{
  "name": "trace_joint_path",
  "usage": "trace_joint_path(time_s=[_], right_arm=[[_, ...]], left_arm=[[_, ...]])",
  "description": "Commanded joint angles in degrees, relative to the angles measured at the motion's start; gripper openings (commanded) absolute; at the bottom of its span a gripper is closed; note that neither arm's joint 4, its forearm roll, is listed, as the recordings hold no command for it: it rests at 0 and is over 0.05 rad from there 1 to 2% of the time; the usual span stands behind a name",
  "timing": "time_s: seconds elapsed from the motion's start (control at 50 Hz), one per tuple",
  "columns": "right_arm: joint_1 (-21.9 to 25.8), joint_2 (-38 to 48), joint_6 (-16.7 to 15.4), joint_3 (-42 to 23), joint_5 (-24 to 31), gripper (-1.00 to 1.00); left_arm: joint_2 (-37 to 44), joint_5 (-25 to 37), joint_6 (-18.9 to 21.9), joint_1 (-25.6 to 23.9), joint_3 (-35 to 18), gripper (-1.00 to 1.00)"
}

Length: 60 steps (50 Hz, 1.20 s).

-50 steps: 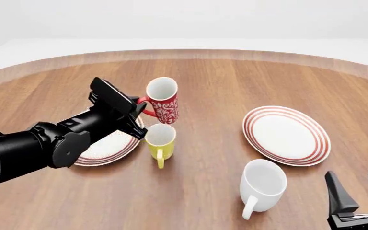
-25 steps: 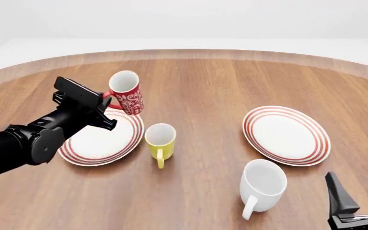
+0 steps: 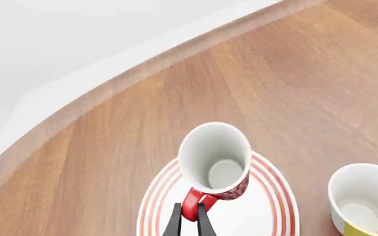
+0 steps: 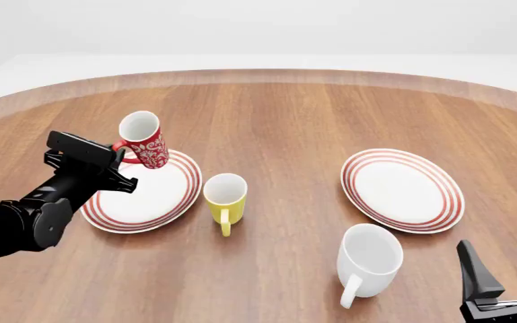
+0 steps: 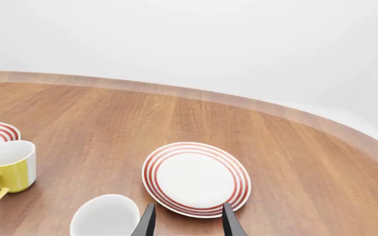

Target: Put the red mug on the left plate.

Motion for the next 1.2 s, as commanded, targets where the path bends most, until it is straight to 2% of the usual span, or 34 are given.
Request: trace_joint_path(time_s=[0.02,0.4,0.58,1.2], right_arm=[[0.00,0.12,-0.05,0.00,-0.12,1.00],[-0.13,-0.18,0.01,0.01,0.22,1.00],[-0.17,-2.05,0.04,-0.02,2.17,1.00],[-0.42,-1.05,0.29,-0.02,1.15,1.00]], left_arm=[[1.37,-4.85,-0.54,2.82,2.19,-1.00],[5.32,-8.80,0.30,3.61,4.12,-1.00],[7.43,-9.71,0.16,3.61,4.14,-1.00],[13.88,-14.01,-0.89,5.06,4.63,-1.00]])
